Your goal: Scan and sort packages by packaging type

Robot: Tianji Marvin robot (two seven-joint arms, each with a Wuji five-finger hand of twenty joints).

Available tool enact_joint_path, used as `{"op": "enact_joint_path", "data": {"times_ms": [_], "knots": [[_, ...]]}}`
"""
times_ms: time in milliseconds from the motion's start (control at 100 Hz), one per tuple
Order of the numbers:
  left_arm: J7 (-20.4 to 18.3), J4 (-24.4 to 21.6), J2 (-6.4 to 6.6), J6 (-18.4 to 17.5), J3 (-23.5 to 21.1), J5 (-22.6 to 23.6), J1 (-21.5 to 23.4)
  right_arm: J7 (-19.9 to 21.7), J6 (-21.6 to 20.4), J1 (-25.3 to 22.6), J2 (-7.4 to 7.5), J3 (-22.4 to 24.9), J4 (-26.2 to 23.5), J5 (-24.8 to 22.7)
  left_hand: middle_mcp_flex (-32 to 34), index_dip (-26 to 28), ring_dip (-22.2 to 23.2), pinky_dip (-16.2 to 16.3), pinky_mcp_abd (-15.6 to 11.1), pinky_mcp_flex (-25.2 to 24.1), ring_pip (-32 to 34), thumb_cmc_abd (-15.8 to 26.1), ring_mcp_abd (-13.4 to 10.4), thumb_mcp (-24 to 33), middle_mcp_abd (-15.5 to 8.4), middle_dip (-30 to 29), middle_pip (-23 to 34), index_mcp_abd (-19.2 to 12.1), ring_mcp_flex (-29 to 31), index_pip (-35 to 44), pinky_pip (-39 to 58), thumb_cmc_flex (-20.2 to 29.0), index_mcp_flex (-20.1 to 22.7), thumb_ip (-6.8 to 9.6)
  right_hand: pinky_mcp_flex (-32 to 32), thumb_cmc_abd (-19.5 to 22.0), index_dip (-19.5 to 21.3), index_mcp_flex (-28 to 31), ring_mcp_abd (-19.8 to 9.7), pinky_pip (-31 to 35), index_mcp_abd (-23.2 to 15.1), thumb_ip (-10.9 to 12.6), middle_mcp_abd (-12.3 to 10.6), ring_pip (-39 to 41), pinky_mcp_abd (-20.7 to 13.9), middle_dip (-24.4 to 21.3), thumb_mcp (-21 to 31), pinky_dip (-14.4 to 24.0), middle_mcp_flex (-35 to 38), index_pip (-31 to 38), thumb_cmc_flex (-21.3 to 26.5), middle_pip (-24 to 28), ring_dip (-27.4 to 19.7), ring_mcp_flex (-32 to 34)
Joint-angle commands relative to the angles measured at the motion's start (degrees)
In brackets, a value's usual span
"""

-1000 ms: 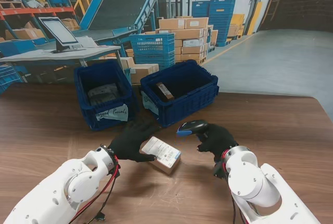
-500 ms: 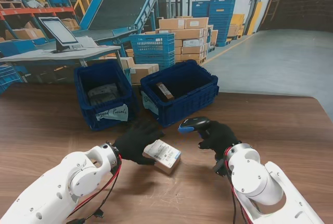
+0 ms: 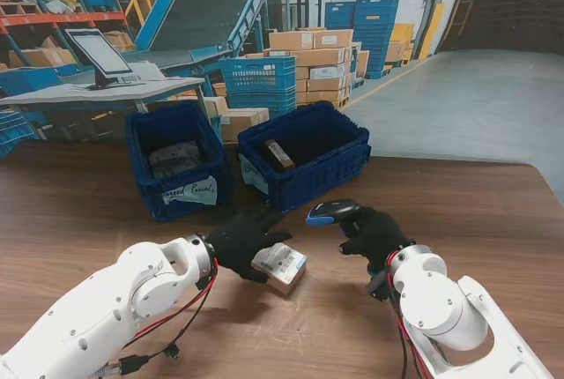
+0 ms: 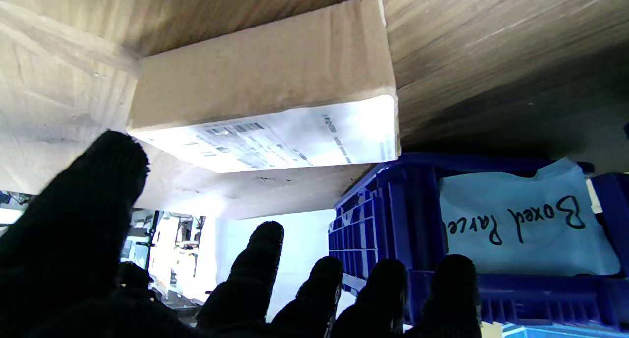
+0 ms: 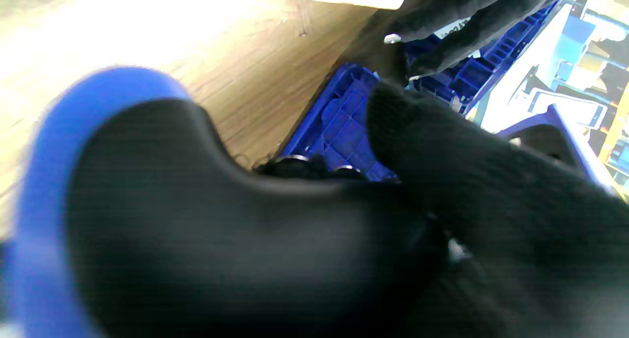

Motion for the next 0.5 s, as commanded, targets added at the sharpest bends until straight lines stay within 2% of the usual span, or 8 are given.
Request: {"op": "enact_joint_path", "data": {"times_ms": [0,160,340,490], "knots": [[-1.7,0.5,-0.30,-0.3,0.8,-0.4,-1.2,0.9,-0.6,-0.1,-0.17,-0.1,0.5,0.5,-2.1,-0.7,-0.8,-1.0,-0.7,-1.0,-1.4,-1.0,-1.3,0.5,1.1,-0.9,-2.2,-1.3,-2.5,-0.4,-2.1,-1.9,-2.9,1.47,0.0,2.3,3.1,3.4,-1.8,0.7,-3.1,0.3,0.9,2.7,0.1,0.5,1.2,0.2,0.1,3.6,4.0,0.1,1.1,1.1],[-2.0,2.8,-0.39,-0.8,3.8,-1.3,-4.2,1.2,-1.5,-0.2,-0.12,0.1,1.3,1.1,-2.1,-0.8,-1.2,-1.1,-0.7,-1.0,-1.6,-2.2,-1.1,1.2,1.5,-1.4,-3.9,-1.2,-3.4,-0.3,-2.0,-1.8,-3.1,1.33,0.0,2.2,3.1,3.4,-1.8,0.7,-3.1,0.3,0.9,2.7,0.1,0.5,1.2,0.2,0.1,3.5,3.9,0.1,1.1,1.1],[-2.7,5.2,-0.70,-0.6,6.8,-3.3,-7.2,1.7,-2.3,-0.2,-0.03,0.3,2.2,1.7,-2.1,-1.2,-1.6,-1.1,-0.6,-0.9,-1.4,-4.4,-1.0,3.8,1.8,-1.0,-4.3,1.6,-3.4,-0.7,-1.7,-2.5,-3.5,0.63,0.0,2.3,3.1,3.4,-1.8,0.8,-3.1,0.3,0.9,2.7,0.0,0.5,1.2,0.2,0.1,3.5,3.9,0.1,1.1,1.1],[-3.1,7.0,-0.99,-0.4,9.4,-4.8,-9.5,2.2,-3.1,-0.2,0.09,0.5,2.7,2.1,-1.9,-1.5,-1.5,-1.2,-0.6,-0.9,-1.2,-5.2,-1.0,4.9,1.7,-0.9,-4.2,2.4,-3.2,-1.1,-1.6,-2.8,-3.6,0.33,0.0,2.2,3.1,3.4,-1.7,0.8,-3.1,0.3,0.9,2.7,0.0,0.5,1.2,0.2,0.1,3.5,3.9,0.1,1.1,1.1]]}}
